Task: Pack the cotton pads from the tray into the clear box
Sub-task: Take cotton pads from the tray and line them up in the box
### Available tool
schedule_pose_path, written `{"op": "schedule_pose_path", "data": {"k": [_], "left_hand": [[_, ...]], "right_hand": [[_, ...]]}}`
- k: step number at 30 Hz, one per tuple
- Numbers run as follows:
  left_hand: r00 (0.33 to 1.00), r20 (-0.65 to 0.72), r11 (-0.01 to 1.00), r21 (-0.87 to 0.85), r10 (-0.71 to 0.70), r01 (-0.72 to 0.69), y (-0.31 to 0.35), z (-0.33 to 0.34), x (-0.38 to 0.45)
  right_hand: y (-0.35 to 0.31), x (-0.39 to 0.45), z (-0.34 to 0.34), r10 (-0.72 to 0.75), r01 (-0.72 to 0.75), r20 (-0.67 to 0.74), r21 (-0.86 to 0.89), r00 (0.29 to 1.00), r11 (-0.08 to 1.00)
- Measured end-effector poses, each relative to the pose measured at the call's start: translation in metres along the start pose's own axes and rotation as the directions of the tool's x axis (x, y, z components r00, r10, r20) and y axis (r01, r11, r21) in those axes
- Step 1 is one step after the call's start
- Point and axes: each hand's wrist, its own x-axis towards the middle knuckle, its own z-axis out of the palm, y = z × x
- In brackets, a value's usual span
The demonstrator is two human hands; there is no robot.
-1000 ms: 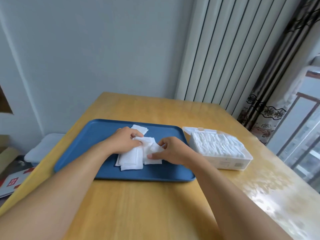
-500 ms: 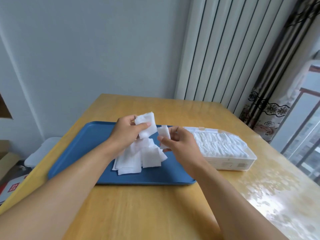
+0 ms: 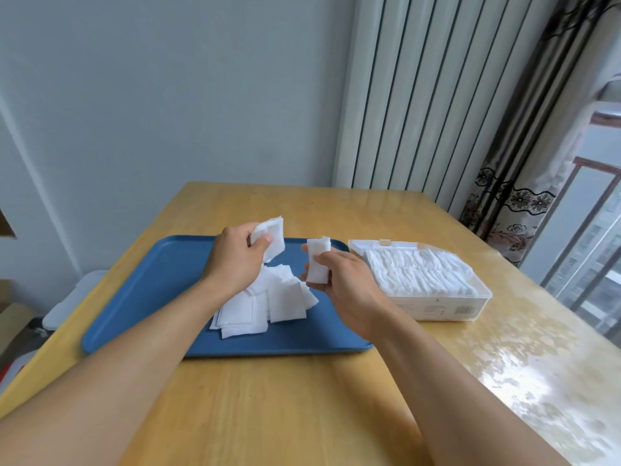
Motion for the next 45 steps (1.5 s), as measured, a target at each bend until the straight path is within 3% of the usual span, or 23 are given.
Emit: {"op": "schedule_pose_path", "data": {"k": [4,6,9,13,16,22,26,31,35,40,45], "left_hand": [[0.973,0.116,0.903,-0.366,-0.197,0.227,0.000,0.004,-0.002],[0.968,0.116,0.867,-0.429,-0.223,0.251,0.000,0.004,-0.001],[0.965,0.143,0.868,-0.425,-0.218,0.259,0.007,0.001,-0.004],[0.909,0.385,0.824,-0.456,-0.158,0.336,0.024,0.002,-0.010],[0.859,0.505,0.784,-0.496,-0.088,0.372,0.034,-0.002,-0.014],[0.926,0.378,0.913,-0.371,-0.020,0.171,0.030,-0.001,-0.015],[0.928,0.369,0.907,-0.372,-0.052,0.199,0.027,-0.005,-0.013],[0.885,0.439,0.772,-0.505,-0.154,0.385,0.028,-0.002,-0.012],[0.862,0.467,0.688,-0.559,-0.198,0.462,0.031,0.000,-0.015],[0.804,0.586,0.655,-0.570,-0.100,0.497,0.034,0.003,-0.019],[0.741,0.670,0.559,-0.600,-0.040,0.572,0.034,0.007,-0.018]], "right_hand": [[0.000,-0.003,-0.002,-0.030,0.037,0.043,-0.151,0.999,0.988],[0.001,-0.003,-0.002,-0.046,0.062,0.110,-0.154,0.993,0.986],[0.003,-0.002,0.000,-0.107,0.117,0.114,-0.089,0.988,0.989],[0.004,0.000,-0.002,-0.140,0.130,-0.072,-0.126,0.988,0.983],[0.004,0.001,-0.005,-0.143,0.122,-0.129,-0.158,0.981,0.980],[0.000,-0.002,-0.006,-0.116,0.104,-0.046,-0.207,0.992,0.973],[-0.004,-0.001,-0.012,-0.101,0.092,-0.038,-0.192,0.994,0.977],[0.001,0.005,-0.014,-0.200,0.156,-0.212,-0.207,0.957,0.966],[-0.004,0.002,-0.012,-0.204,0.187,-0.098,-0.162,0.974,0.969],[0.001,0.002,-0.006,-0.212,0.189,-0.146,-0.157,0.966,0.969],[0.004,0.004,-0.010,-0.233,0.197,-0.196,-0.186,0.952,0.963]]}}
